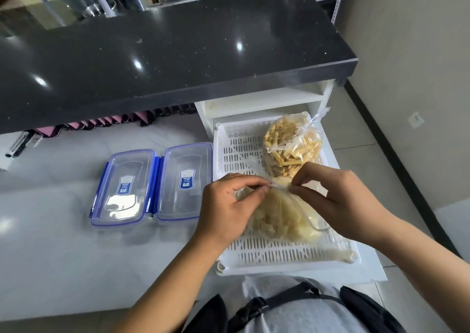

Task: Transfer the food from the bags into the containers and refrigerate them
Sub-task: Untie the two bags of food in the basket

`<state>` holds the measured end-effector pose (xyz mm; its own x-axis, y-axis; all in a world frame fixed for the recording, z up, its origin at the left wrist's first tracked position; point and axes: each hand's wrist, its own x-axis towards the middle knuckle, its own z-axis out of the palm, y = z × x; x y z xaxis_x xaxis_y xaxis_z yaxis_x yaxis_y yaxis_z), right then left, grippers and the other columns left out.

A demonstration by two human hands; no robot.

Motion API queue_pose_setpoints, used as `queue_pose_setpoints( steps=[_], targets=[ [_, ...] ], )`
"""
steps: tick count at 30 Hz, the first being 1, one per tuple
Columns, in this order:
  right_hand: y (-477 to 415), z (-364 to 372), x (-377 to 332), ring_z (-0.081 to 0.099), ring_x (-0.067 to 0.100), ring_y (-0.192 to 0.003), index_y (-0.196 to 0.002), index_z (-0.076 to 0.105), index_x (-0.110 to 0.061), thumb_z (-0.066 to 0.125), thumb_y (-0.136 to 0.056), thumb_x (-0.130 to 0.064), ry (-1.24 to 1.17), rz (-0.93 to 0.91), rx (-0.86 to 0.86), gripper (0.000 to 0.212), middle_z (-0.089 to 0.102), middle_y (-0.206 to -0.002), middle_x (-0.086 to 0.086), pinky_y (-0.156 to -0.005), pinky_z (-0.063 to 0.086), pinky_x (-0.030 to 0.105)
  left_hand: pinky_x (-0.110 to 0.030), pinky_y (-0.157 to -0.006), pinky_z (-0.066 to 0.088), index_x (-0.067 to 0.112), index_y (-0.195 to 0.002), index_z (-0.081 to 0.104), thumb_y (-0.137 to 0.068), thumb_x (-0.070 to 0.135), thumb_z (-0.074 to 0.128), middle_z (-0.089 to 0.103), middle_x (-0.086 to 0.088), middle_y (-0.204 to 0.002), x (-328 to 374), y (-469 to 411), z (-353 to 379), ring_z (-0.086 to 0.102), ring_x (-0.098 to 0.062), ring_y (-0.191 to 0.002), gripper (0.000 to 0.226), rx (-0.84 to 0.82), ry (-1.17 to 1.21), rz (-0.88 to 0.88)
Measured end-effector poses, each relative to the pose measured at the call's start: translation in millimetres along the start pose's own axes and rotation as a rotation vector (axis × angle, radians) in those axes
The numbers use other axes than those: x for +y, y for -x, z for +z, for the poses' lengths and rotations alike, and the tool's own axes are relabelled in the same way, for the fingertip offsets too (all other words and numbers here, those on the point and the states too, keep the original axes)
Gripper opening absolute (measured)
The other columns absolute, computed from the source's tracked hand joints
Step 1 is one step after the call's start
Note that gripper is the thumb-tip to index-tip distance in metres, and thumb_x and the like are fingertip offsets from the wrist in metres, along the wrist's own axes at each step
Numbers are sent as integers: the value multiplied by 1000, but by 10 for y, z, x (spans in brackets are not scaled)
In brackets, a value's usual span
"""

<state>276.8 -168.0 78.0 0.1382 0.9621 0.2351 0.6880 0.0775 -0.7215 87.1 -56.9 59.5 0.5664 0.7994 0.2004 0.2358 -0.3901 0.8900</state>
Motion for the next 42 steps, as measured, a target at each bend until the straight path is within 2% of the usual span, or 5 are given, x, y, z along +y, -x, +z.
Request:
queue_pose_setpoints(
  steps=[6, 16, 20, 30, 42],
  targets=[
    [337, 227, 430, 72, 19, -83, -91, 66, -24, 65, -92, -30, -164, 265, 14, 6, 72, -101, -20, -80, 55, 41, -30, -88, 56, 27, -83, 78, -83, 6, 77, 77, 9, -87, -278, 185, -8, 72, -8, -88, 21, 47, 154, -379],
    [264, 233, 276, 62, 2, -101, -107, 69, -31, 73, -86, -36, -146, 191, -23, 22, 68, -100, -21, -85, 45, 11, -21, -96, 47, 30, -114, 72, -82, 23, 80, 70, 16, -109, -107, 69, 8, 61, -4, -108, 34, -209, -171, -84],
    [103, 354, 184, 55, 4, -77, -92, 76, -21, 74, -88, -25, 71, -10, -5, 6, 68, -79, -14, -70, 41, 18, -38, -88, 51, 24, -101, 79, -85, 24, 76, 75, 10, -96, -10, -92, 55, 64, -12, -91, 16, -299, -393, 98],
    [-194, -128, -193, 61, 14, -73, -83, 79, -17, 70, -87, -28, -23, -181, 172, 14, 67, -69, -9, -68, 48, 32, -29, -75, 52, 20, -93, 81, -84, 22, 77, 76, 12, -87, 381, -212, -205, 67, -9, -82, 10, -23, -178, 307],
    [356, 53, 274, 70, 14, -77, -80, 77, -19, 71, -83, -27, -315, 216, 113, 10, 74, -80, -4, -74, 53, 29, -20, -77, 51, 28, -85, 76, -80, 29, 75, 77, 7, -86, -203, 204, -286, 70, -6, -82, 5, 81, 131, -264]
  ],
)
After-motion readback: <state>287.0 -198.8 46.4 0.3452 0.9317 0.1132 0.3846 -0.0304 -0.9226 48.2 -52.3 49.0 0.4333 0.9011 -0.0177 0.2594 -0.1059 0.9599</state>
